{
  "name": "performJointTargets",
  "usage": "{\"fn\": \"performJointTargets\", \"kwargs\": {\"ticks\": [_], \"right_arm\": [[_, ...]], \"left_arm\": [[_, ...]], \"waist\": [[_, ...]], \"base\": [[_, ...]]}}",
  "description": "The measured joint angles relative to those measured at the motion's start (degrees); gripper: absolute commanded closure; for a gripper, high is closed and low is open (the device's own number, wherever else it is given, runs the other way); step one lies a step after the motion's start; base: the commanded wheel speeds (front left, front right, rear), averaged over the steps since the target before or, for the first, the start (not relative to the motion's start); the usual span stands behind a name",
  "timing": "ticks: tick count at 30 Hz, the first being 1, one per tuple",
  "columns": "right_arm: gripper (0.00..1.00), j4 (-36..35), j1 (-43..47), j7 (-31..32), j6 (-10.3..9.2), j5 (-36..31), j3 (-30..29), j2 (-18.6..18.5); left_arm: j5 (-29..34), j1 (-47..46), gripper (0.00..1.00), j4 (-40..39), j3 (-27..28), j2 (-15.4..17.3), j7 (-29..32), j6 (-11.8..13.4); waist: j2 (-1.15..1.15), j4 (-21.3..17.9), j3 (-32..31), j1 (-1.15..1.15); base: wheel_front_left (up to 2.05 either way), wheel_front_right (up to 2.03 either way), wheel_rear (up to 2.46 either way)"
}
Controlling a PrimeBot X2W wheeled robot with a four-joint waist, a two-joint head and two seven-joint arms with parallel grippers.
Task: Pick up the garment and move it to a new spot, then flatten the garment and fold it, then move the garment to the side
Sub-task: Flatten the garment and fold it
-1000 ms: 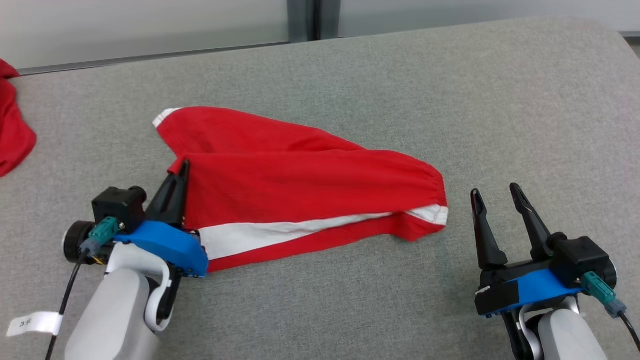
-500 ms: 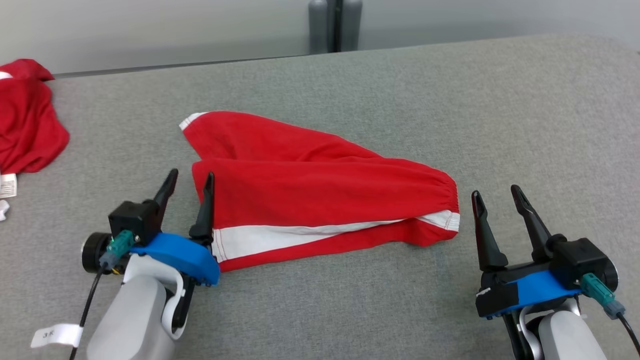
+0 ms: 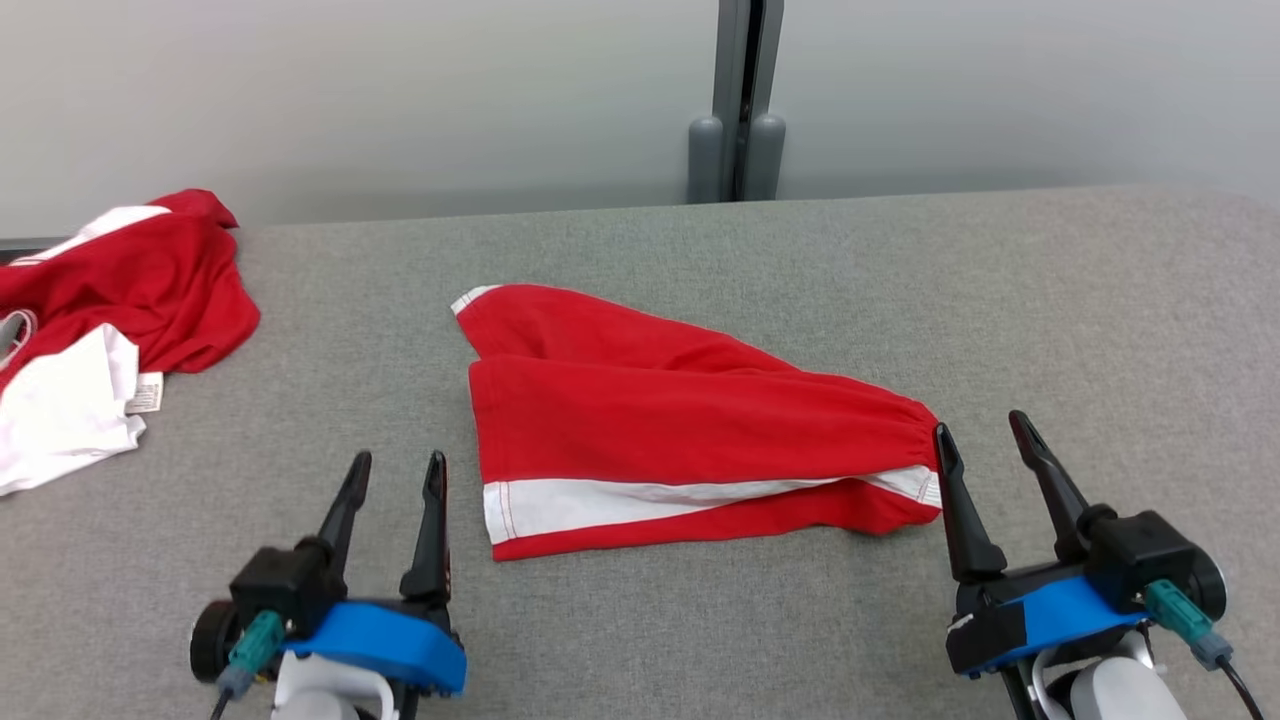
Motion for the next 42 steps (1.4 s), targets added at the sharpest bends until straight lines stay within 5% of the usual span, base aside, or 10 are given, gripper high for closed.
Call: {"fn": "performJointTargets", "kwargs": {"ticks": [13,34,42], "right_arm": [[0.00,1.7,1.7,0.0,0.00,1.6,0.2,0.0],[0.00,3.5,1.2,0.0,0.00,2.0,0.0,0.0],[0.00,13.5,-0.9,1.8,0.01,0.5,0.7,0.0]], "left_arm": [[1.6,8.8,0.00,-6.4,5.9,-3.4,0.0,1.9],[3.5,10.7,0.00,-7.5,8.5,-5.0,0.0,0.6],[4.2,10.7,0.00,-7.1,8.6,-5.1,0.0,0.2]], "waist": [[0.00,0.4,-2.0,0.00],[0.00,0.4,-1.7,0.00],[0.00,0.5,-1.3,0.00]], "base": [[0.00,0.00,0.00],[0.00,0.00,0.00],[0.00,0.00,0.00]]}}
